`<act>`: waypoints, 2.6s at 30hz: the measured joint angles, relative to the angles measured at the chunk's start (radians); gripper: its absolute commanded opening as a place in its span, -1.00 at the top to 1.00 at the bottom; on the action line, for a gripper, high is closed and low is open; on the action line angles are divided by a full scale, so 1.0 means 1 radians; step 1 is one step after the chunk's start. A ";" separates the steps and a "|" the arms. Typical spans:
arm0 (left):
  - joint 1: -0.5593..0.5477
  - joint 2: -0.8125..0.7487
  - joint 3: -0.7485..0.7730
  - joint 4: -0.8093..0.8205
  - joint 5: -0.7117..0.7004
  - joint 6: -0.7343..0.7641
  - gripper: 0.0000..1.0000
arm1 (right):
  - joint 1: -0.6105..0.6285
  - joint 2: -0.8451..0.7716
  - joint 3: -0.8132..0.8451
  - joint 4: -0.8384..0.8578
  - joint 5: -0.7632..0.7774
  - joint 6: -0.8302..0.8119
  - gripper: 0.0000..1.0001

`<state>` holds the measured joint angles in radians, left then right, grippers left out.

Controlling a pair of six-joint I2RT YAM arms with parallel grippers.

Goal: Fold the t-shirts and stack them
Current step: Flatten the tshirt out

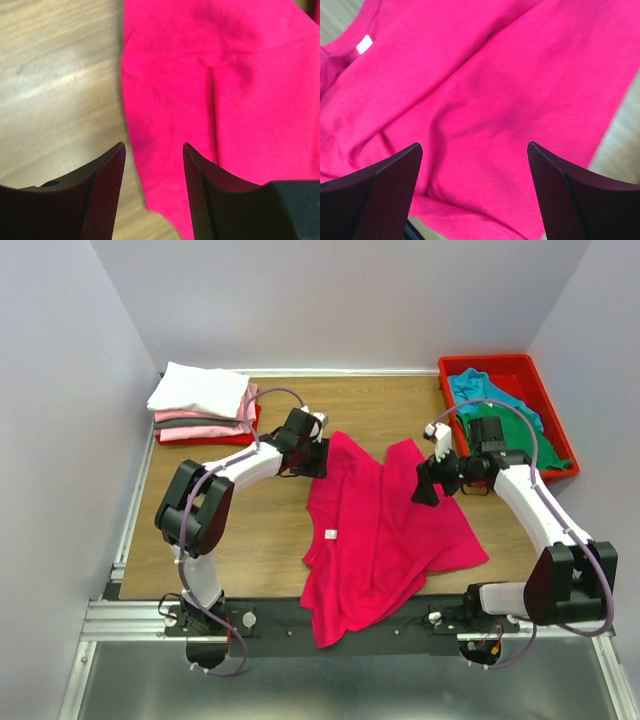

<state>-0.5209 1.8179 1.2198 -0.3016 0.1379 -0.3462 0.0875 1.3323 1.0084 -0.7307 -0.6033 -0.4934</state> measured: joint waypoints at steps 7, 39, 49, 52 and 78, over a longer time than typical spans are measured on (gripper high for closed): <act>0.000 0.094 0.061 -0.027 -0.008 0.041 -0.03 | -0.032 -0.047 -0.103 0.042 -0.075 0.015 -0.84; 0.360 -0.490 -0.339 -0.091 -0.025 0.004 1.00 | -0.063 0.016 -0.088 0.115 -0.013 0.030 -0.81; 0.390 -0.731 -0.448 -0.087 0.031 -0.111 1.00 | -0.045 0.418 0.200 0.135 0.062 0.043 -0.50; 0.406 -0.735 -0.467 -0.074 0.047 -0.118 1.00 | -0.010 0.572 0.314 0.153 0.113 0.066 -0.42; 0.506 -0.697 -0.544 -0.014 0.140 -0.112 1.00 | -0.054 0.482 0.175 0.177 0.435 0.085 0.99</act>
<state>-0.0147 1.1206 0.6762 -0.3161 0.2775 -0.4580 0.0338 1.8141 1.1831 -0.5533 -0.1684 -0.4080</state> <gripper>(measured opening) 0.004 0.008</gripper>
